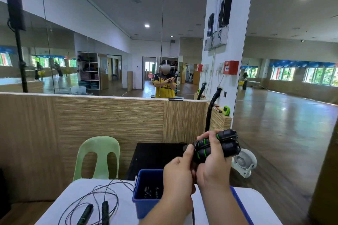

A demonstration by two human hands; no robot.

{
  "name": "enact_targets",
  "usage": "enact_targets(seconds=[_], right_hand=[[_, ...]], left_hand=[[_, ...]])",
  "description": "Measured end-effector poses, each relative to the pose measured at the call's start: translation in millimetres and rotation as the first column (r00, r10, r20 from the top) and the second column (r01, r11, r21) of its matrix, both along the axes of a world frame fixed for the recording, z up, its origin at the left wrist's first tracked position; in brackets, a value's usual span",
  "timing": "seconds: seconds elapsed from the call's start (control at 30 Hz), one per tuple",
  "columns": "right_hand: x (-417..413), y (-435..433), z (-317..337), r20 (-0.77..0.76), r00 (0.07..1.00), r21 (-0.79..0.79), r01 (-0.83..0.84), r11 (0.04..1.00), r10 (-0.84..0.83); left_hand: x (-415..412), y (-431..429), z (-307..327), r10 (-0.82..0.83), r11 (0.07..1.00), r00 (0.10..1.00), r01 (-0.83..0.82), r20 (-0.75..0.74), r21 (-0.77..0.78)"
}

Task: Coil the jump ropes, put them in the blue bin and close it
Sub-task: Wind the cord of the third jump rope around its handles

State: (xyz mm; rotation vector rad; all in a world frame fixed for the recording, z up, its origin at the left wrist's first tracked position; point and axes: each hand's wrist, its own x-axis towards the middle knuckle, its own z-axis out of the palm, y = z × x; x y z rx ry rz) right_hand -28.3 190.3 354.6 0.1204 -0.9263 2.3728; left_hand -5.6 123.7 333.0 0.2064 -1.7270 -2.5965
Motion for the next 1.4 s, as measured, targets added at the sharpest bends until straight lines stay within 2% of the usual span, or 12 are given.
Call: enact_targets(seconds=[0.17,0.27,0.4,0.6,0.7,0.73,0.8,0.9,0.97,1.07,1.27,1.4], right_hand=[[8.8,6.7,1.9,-0.018,0.974,-0.108,-0.227,0.968,0.226],[12.7,9.9,4.5,-0.106,0.934,-0.219,-0.357,0.908,0.341],[11.0,12.9,2.0,-0.075,0.895,-0.266,-0.443,0.856,0.440],[8.0,13.8,4.7,0.050,0.864,-0.078,-0.496,0.865,0.501],[14.1,11.8,7.0,0.215,0.815,0.085,-0.565,0.821,0.538],[16.8,10.6,5.0,0.307,0.814,0.210,-0.564,0.799,0.494],[23.2,5.5,0.0,0.477,0.800,0.435,-0.576,0.693,0.365],[27.3,-1.0,-9.0,0.613,0.747,0.540,-0.634,0.554,0.258],[25.4,-2.1,-15.1,0.540,0.828,0.659,-0.529,0.535,0.153],[23.1,-3.6,-19.1,0.294,0.955,0.852,-0.283,0.441,0.043],[10.8,6.0,-15.9,0.302,0.941,0.900,-0.335,0.279,0.155],[8.9,7.8,-24.1,0.312,0.928,0.891,-0.360,0.276,0.204]], left_hand=[[5.9,-4.0,-4.6,-0.003,0.998,1.000,0.002,-0.019,-0.057],[3.1,-11.3,0.5,-0.119,0.991,0.991,0.114,-0.063,-0.068],[-0.8,-26.0,10.4,-0.278,0.956,0.930,0.246,-0.238,-0.157],[-13.9,-38.6,20.9,-0.305,0.947,0.890,0.245,-0.338,-0.210],[-22.2,-45.3,24.6,-0.259,0.959,0.887,0.189,-0.381,-0.213],[-25.6,-47.7,25.1,-0.227,0.965,0.890,0.150,-0.395,-0.217],[-33.0,-52.6,26.0,-0.164,0.973,0.897,0.078,-0.410,-0.218],[-40.3,-59.4,27.8,-0.132,0.970,0.895,0.028,-0.426,-0.242],[-44.9,-62.9,27.2,-0.101,0.965,0.908,-0.009,-0.407,-0.260],[-52.4,-62.6,25.8,-0.072,0.964,0.939,-0.021,-0.337,-0.265],[-53.4,-52.6,26.7,-0.007,0.985,0.984,-0.023,-0.176,-0.170],[-58.2,-49.7,24.0,0.089,0.970,0.974,-0.132,-0.210,-0.202]])
